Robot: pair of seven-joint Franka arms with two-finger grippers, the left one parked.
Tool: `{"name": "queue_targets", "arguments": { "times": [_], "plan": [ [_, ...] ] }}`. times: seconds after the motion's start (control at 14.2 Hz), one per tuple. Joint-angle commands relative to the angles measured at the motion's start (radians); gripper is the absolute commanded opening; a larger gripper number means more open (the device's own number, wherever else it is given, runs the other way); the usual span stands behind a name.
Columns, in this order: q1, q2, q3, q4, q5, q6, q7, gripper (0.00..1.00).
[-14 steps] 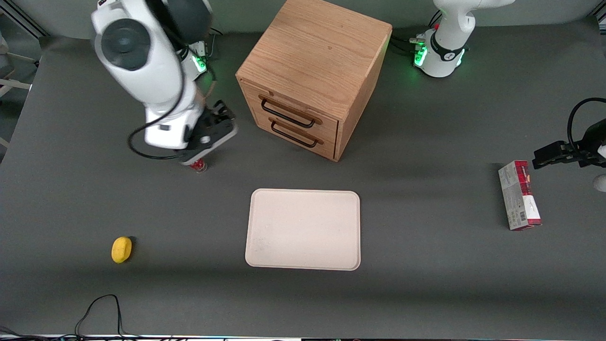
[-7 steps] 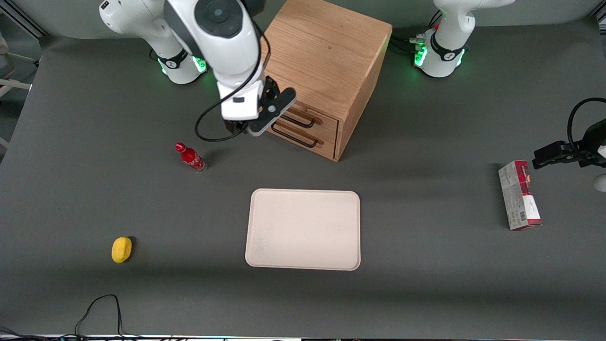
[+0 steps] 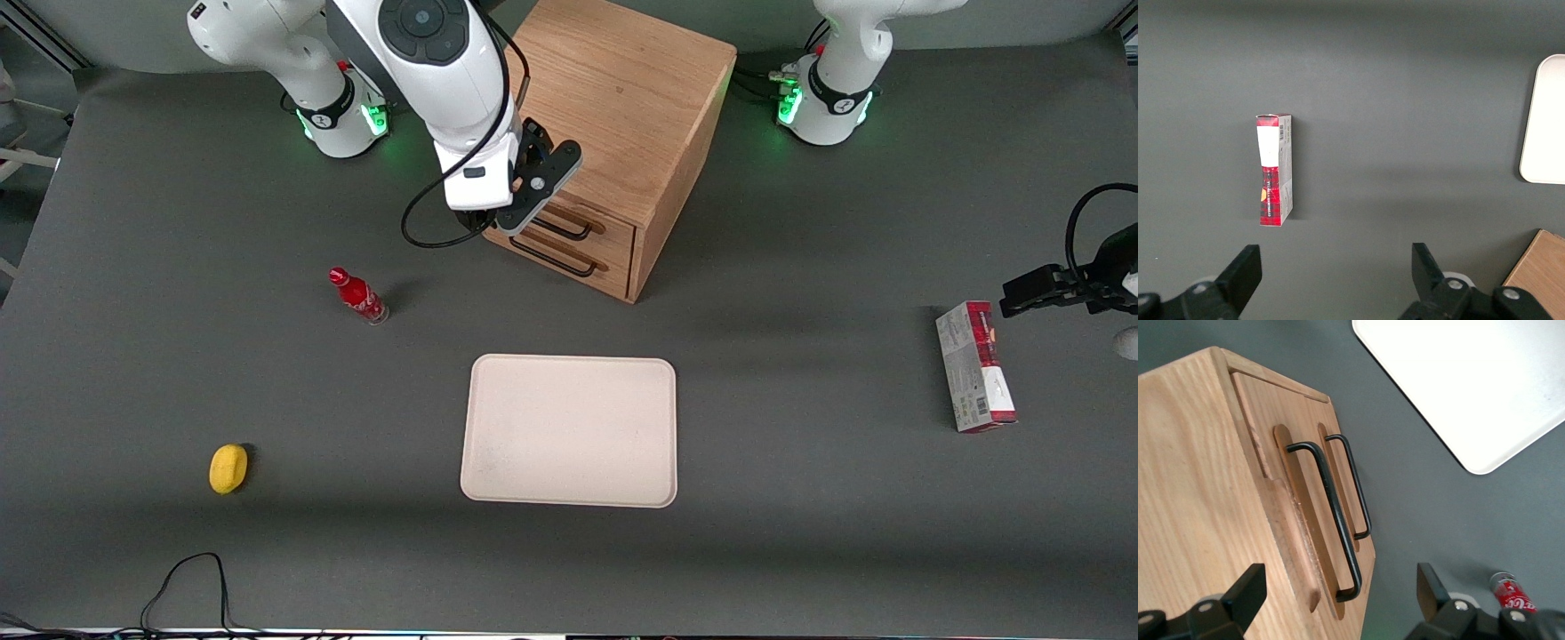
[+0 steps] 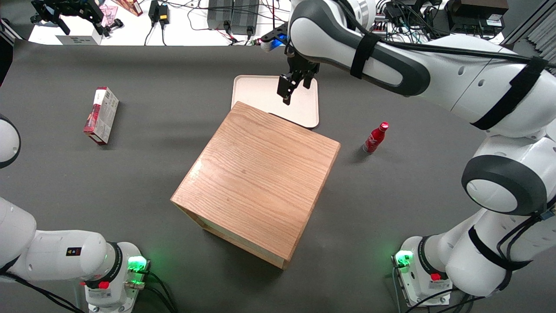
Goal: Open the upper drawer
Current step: 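Move the right gripper to the upper drawer's black handle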
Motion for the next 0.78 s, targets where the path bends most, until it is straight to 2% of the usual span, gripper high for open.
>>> {"name": "queue_targets", "arguments": {
  "times": [0.0, 0.21, 0.71],
  "plan": [
    [0.0, 0.012, -0.007, 0.017, 0.035, -0.005, -0.085, 1.0],
    [-0.003, -0.003, -0.022, -0.021, 0.035, -0.002, -0.201, 1.0],
    [0.0, -0.008, -0.027, -0.153, 0.032, 0.143, -0.248, 1.0]
  ]
}}
